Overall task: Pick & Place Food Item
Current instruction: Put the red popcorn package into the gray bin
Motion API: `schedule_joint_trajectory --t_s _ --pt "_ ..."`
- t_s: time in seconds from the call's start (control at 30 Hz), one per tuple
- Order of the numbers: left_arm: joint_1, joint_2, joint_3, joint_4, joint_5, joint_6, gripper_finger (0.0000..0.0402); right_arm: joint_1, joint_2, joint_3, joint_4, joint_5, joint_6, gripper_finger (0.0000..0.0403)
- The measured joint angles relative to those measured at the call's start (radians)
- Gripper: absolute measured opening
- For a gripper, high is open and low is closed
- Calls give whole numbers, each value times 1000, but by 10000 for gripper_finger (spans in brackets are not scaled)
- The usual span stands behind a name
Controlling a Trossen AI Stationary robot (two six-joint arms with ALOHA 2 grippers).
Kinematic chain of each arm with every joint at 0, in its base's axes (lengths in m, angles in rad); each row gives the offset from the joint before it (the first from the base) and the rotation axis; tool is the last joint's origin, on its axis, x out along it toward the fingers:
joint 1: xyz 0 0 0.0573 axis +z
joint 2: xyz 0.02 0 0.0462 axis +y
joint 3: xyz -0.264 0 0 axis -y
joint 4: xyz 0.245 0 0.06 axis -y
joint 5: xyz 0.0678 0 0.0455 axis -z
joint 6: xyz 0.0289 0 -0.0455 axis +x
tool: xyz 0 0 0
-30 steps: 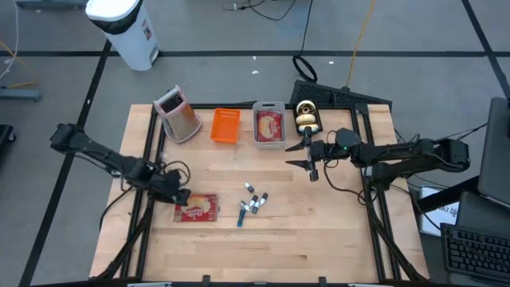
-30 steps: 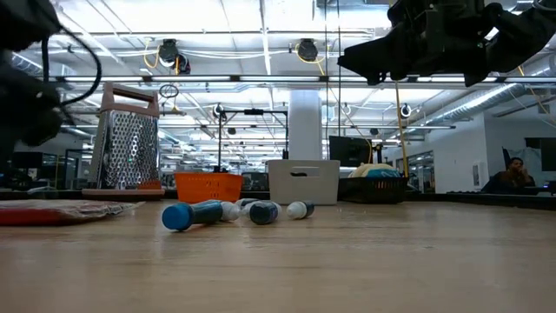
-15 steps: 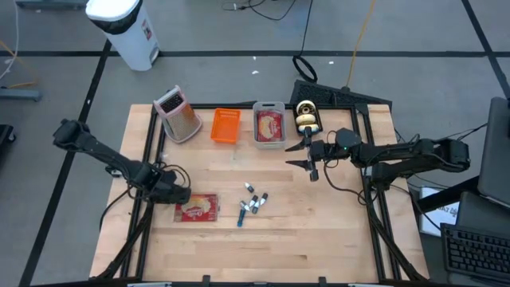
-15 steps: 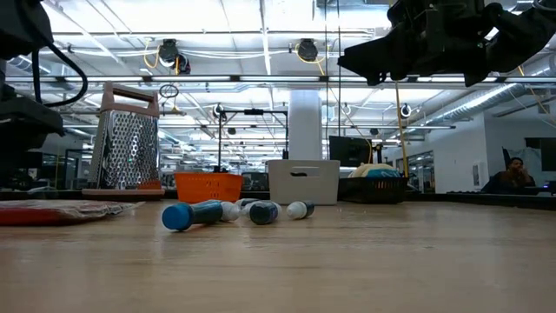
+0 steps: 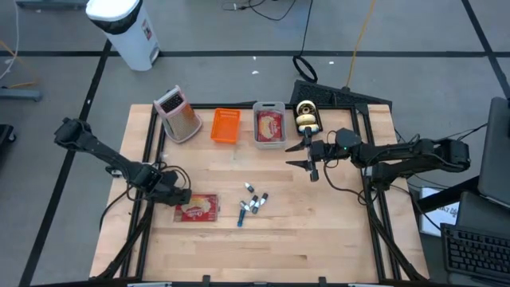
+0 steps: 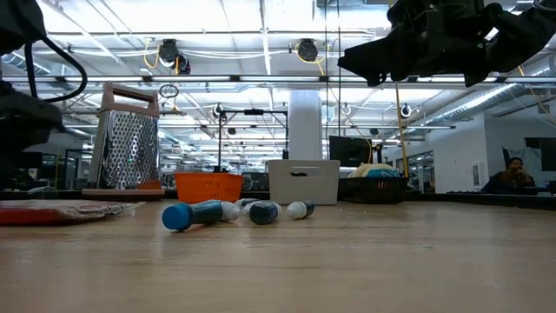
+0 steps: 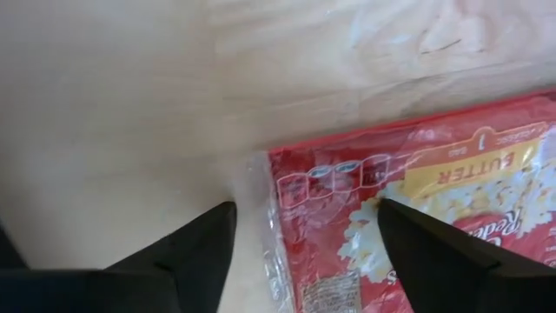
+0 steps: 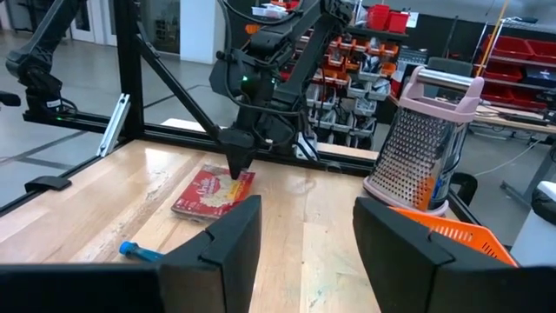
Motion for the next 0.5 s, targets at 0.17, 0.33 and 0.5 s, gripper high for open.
schedule_joint_trajectory --t_s 0.17,0.33,0.5 --pt "-6 1 -3 13 -24 -1 232 0 0 0 0 0 0 171" --pt "-9 2 -6 21 -38 4 203 0 0 0 0 0 0 171" --pt "-9 3 -7 20 -48 4 159 0 0 0 0 0 0 171"
